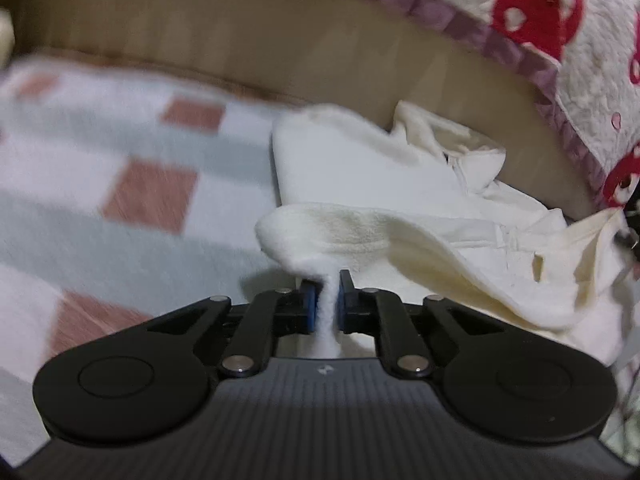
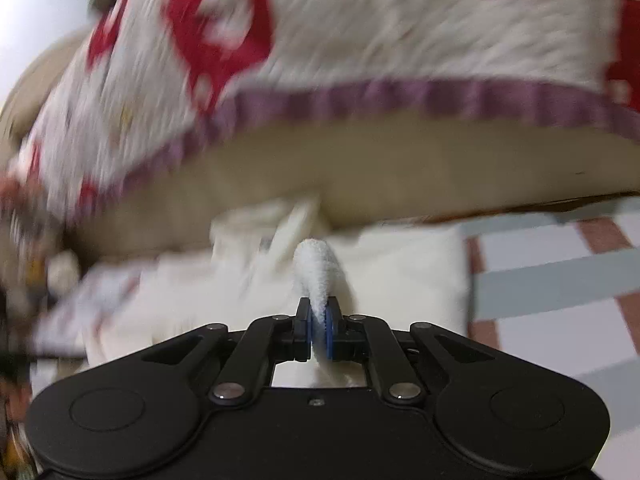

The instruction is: Fold clothes

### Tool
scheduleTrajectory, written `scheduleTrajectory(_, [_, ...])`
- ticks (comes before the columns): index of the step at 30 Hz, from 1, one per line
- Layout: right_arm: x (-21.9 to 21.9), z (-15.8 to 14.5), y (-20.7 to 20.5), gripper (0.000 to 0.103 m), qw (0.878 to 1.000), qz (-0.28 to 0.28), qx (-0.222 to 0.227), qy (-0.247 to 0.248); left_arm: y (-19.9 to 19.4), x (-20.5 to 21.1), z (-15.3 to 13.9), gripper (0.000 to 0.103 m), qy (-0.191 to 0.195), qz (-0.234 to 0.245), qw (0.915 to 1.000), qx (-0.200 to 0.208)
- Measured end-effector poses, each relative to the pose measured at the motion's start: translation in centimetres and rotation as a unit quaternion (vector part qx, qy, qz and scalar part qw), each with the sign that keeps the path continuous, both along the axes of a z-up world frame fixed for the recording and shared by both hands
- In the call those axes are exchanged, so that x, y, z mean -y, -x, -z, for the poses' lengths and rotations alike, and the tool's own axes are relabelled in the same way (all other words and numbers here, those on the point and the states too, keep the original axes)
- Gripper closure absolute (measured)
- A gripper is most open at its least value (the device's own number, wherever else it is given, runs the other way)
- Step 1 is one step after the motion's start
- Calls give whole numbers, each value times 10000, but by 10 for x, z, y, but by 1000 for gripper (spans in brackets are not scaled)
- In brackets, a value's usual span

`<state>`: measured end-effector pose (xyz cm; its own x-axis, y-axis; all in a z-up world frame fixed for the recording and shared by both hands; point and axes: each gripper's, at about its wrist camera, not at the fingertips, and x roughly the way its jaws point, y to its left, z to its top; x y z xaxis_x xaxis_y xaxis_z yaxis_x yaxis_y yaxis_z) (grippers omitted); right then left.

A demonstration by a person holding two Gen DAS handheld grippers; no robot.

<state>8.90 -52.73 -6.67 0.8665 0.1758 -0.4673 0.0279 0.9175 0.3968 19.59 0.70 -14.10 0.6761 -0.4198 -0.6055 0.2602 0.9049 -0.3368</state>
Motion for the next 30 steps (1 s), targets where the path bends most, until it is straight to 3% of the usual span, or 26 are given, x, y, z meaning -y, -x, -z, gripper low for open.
scheduleTrajectory(8, [12,-41,15,95,9968,98,380,691,25,16,-53,96,-195,0,9942,1055])
scheduleTrajectory(12, [25,-65,6,96,9945,225,651,790,-2,23,-87,96,-283,197,9875,1535])
scheduleTrajectory(16, [45,-75,-25,96,9926,509,752,812,-58,36,-106,96,-522,261,9806,1874])
scheduleTrajectory(18, [53,-76,-44,96,9908,767,772,806,-91,46,-96,91,-880,96,9823,1652])
scheduleTrajectory(19, [56,-73,-55,95,9901,917,697,796,-108,53,-90,81,-1106,4,9825,1501])
scheduleTrajectory(20, [57,-64,-72,92,9886,1098,327,974,-125,59,-83,60,-1331,-88,9818,1350])
scheduleTrajectory(21, [59,-53,-92,90,9844,1285,-116,1197,-127,59,-75,52,-1332,-159,9846,1123])
scheduleTrajectory(22, [55,-40,-109,78,9703,1549,-625,1750,-120,53,-65,49,-1191,-217,9890,848])
scheduleTrajectory(24, [46,-15,-126,74,9391,1872,-1327,2557,-107,42,-45,49,-907,-332,9949,296])
scheduleTrajectory(25, [43,-8,-122,74,9368,1934,-1338,2591,-100,37,-34,49,-763,-390,9963,19])
scheduleTrajectory(27, [44,2,-96,68,9604,1758,-1188,1806,-86,26,-14,48,-473,-503,9962,-534])
scheduleTrajectory(30, [39,6,-49,65,9799,1389,-1104,908,-36,9,-1,41,131,-698,9908,-1155])
